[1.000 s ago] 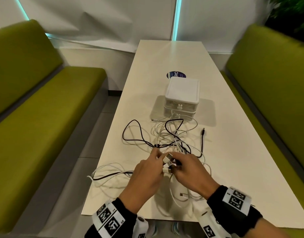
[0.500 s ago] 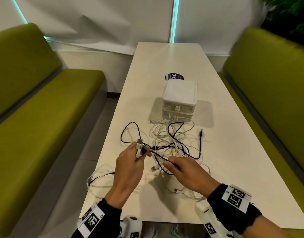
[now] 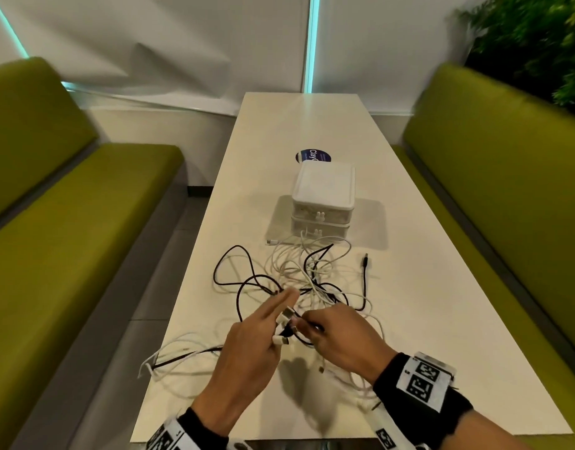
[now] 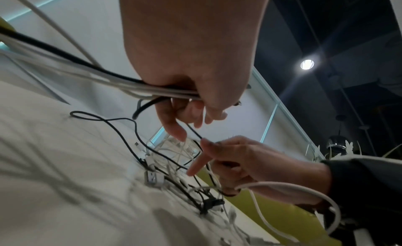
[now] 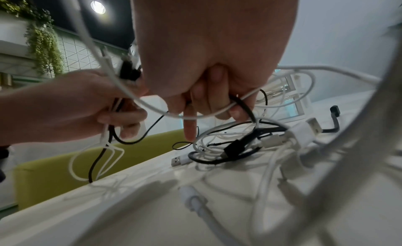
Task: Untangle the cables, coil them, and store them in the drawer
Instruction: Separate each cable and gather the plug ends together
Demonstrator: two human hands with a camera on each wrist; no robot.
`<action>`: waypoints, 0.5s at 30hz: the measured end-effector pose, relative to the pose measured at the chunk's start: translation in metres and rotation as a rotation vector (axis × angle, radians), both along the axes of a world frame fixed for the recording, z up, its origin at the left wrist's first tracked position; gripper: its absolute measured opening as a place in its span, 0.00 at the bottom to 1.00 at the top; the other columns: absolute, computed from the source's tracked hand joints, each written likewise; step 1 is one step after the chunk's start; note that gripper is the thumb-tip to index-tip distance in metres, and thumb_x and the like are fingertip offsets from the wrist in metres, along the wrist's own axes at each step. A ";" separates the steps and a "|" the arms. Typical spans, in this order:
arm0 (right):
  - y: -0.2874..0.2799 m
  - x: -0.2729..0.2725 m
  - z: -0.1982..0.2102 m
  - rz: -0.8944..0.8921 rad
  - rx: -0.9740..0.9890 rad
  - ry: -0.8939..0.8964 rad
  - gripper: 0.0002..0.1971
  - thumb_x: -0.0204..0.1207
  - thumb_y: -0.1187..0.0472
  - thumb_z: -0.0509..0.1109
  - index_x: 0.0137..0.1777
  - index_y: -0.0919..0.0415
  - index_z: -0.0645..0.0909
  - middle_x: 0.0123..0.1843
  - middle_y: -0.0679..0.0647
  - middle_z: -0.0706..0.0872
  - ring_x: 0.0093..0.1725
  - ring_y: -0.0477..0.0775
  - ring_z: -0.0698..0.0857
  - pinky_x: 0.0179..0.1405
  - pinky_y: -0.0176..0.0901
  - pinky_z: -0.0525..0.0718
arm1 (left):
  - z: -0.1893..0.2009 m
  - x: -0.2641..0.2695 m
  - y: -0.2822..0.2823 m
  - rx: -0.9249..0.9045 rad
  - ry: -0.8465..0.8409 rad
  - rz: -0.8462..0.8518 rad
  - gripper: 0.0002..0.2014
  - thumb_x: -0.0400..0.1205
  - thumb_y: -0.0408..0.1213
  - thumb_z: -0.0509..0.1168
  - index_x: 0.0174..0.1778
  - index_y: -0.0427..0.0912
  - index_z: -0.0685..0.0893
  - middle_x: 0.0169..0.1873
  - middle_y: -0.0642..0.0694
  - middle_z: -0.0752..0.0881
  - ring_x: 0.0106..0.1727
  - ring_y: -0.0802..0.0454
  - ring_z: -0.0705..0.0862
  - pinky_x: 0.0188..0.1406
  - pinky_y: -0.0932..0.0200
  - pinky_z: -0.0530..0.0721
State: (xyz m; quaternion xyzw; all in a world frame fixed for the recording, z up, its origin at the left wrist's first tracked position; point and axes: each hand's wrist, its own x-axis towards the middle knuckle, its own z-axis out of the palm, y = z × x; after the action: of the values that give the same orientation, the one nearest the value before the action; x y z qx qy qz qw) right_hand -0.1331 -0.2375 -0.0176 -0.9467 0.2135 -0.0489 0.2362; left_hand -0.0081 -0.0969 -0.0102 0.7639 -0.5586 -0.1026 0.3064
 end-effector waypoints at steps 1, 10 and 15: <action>0.000 -0.001 0.000 0.020 -0.009 -0.009 0.23 0.82 0.35 0.51 0.37 0.50 0.76 0.28 0.51 0.78 0.32 0.54 0.78 0.33 0.50 0.75 | -0.003 -0.001 -0.001 0.044 0.010 0.004 0.39 0.75 0.24 0.58 0.78 0.65 0.68 0.77 0.68 0.69 0.67 0.60 0.80 0.60 0.56 0.82; 0.002 -0.006 -0.003 0.059 -0.082 -0.048 0.24 0.80 0.34 0.52 0.46 0.50 0.82 0.38 0.52 0.87 0.39 0.53 0.83 0.33 0.47 0.73 | -0.012 -0.002 -0.004 0.249 -0.016 0.094 0.07 0.82 0.33 0.59 0.51 0.51 0.77 0.55 0.60 0.70 0.45 0.46 0.83 0.42 0.48 0.79; 0.008 -0.005 0.007 0.027 -0.032 -0.034 0.23 0.81 0.34 0.56 0.33 0.50 0.71 0.29 0.49 0.78 0.31 0.53 0.75 0.30 0.49 0.71 | -0.010 0.003 -0.005 0.211 0.065 0.117 0.04 0.84 0.43 0.62 0.43 0.54 0.77 0.43 0.56 0.70 0.45 0.49 0.81 0.42 0.50 0.78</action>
State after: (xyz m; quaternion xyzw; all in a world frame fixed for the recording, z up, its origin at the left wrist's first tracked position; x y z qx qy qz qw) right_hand -0.1381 -0.2299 -0.0103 -0.9521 0.1960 -0.0654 0.2254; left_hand -0.0054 -0.1020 -0.0197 0.8194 -0.4890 -0.1676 0.2477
